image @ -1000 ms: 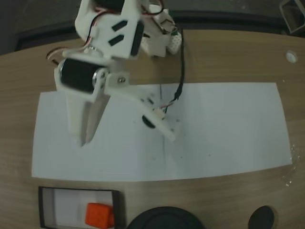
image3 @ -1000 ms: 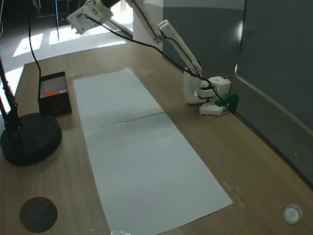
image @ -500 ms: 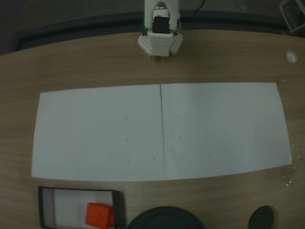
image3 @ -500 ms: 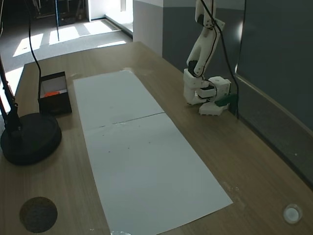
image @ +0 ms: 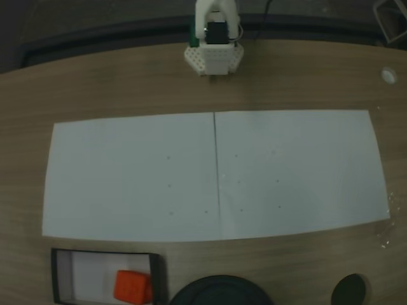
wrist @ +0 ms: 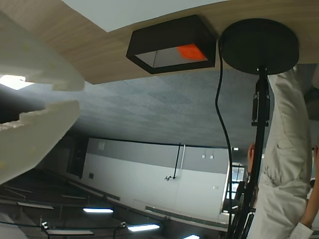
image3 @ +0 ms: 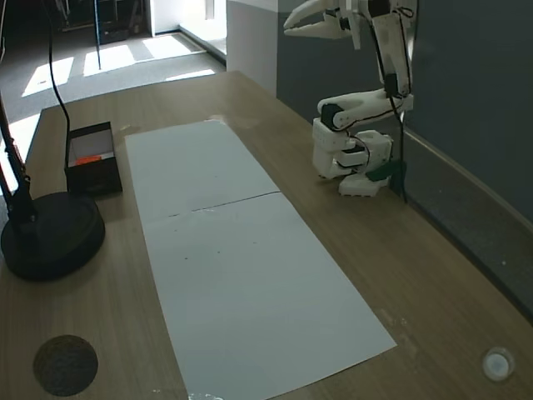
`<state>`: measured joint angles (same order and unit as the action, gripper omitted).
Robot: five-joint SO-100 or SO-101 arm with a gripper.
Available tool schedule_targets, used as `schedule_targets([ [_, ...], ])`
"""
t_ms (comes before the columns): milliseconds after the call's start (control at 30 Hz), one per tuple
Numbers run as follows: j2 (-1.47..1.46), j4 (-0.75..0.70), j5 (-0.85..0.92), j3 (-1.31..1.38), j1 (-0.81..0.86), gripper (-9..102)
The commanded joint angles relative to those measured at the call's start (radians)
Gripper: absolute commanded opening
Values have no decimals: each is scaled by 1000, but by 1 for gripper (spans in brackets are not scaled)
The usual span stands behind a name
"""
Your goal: Grab a orange square and put it in the box.
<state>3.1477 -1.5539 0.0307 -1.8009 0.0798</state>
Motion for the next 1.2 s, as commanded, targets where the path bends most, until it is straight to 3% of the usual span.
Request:
schedule_targets([
  [0,173,84,66,-222,-2,0],
  [133,339,206,64,-453,-6,0],
  [367,327,307,-81,-655,-8,0],
  [800,328,580,-83,-1233,-3,0],
  [1000,328,518,-89,-1272,-12,0],
  [1167,328,288,-81,-1207,-78,0],
])
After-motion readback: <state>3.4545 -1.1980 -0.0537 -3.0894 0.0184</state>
